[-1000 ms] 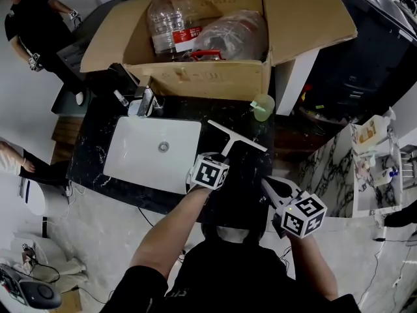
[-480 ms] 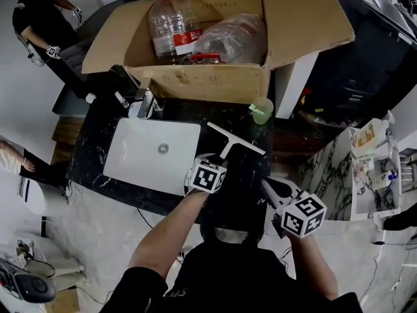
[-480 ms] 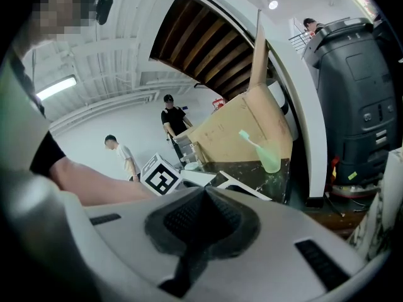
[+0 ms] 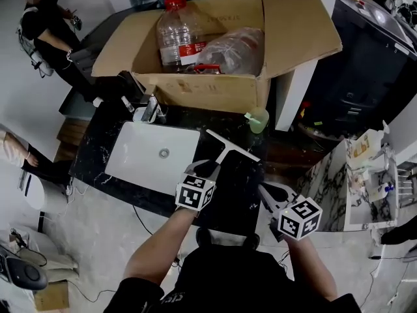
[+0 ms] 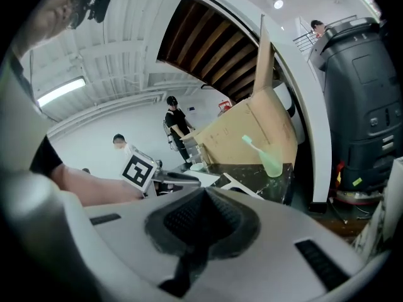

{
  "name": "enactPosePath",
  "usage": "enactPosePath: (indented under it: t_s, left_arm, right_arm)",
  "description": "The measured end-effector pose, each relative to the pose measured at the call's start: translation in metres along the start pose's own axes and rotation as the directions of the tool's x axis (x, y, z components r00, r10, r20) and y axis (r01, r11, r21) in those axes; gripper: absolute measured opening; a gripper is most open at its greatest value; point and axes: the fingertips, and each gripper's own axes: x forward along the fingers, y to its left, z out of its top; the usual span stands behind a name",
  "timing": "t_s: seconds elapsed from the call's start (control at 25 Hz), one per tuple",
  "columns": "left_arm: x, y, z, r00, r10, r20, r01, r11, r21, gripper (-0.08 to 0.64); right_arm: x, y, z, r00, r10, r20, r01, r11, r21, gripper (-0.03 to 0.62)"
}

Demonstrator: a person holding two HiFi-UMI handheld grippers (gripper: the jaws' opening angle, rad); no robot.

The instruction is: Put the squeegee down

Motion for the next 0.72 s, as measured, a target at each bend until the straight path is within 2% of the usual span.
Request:
enactPosePath:
  t_s: [0.12,0.28,0.36,0.56,0.72]
  left_arm:
    - [-0.021,-0.005,0.015,0.998,0.038,0.056,-0.036,0.999,-0.022,0.107]
    - [-0.054,-0.013,0.034,0.987,0.067,0.149,-0.069,0.998,0.01,0.02]
    - [-0.071,-0.011,0.043,0.976,0.061,0.207,-0.067,0.998,0.022,0.008]
    - [-0.121,0.009,0.049,0.951,0.01,0.311,-0.005,1.0,-0.015,0.006]
    - [-0.153,0.037,0.057,0.938,-0.077,0.338,0.072,0.997,0.028,0.006]
  right_arm:
    - [-0.004,0.001,0.003,0.999,0.037,-0.007,-0.037,0.999,-0.022,0.006]
    - [-0.01,0.003,0.01,0.999,0.046,-0.016,-0.047,0.996,-0.07,0.006]
    - [-0.011,0.005,0.017,0.999,0.032,-0.006,-0.032,0.995,-0.094,0.006]
    - [-0.004,0.023,0.029,1.0,-0.017,0.023,0.019,0.992,-0.125,0.006]
    - [0.028,0.052,0.045,0.997,-0.03,0.067,0.039,0.989,-0.141,0.006]
